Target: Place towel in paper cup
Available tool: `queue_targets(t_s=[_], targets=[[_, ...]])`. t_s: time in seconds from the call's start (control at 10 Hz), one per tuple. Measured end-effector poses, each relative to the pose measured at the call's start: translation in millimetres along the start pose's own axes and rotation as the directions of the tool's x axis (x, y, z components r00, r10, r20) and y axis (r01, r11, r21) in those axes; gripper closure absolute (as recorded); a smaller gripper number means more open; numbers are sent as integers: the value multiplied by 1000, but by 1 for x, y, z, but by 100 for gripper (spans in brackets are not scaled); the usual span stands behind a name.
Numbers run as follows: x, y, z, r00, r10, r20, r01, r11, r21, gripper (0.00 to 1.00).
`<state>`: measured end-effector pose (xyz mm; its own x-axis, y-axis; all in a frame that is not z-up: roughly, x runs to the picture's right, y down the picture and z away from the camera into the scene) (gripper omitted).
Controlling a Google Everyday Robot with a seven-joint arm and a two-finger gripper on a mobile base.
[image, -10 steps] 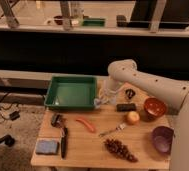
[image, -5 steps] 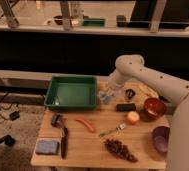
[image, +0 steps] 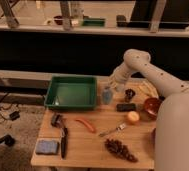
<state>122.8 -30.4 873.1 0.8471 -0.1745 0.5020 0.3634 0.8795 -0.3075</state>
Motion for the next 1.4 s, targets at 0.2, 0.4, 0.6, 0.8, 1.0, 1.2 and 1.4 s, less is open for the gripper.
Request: queue_targets(t_s=[0.2,0.4,0.6,0.8,1.0,1.2,1.4], targets=[[-1,-2,0,1000,-1,1,1,1000,2,100],[1,-2,3,1000,5,-9,-5,1000,5,100],[6,-5,6,1000,9,-28,-9,1000,10,100],[8,-13,9,999,0,-48,1,1000,20,100],[16,-21,5,997,-3,-71,6,999,42,100],[23,-37,3,995,-7,-96,13,998,63,100],[34,-41,0,993,9,-120,1,997,79,100]])
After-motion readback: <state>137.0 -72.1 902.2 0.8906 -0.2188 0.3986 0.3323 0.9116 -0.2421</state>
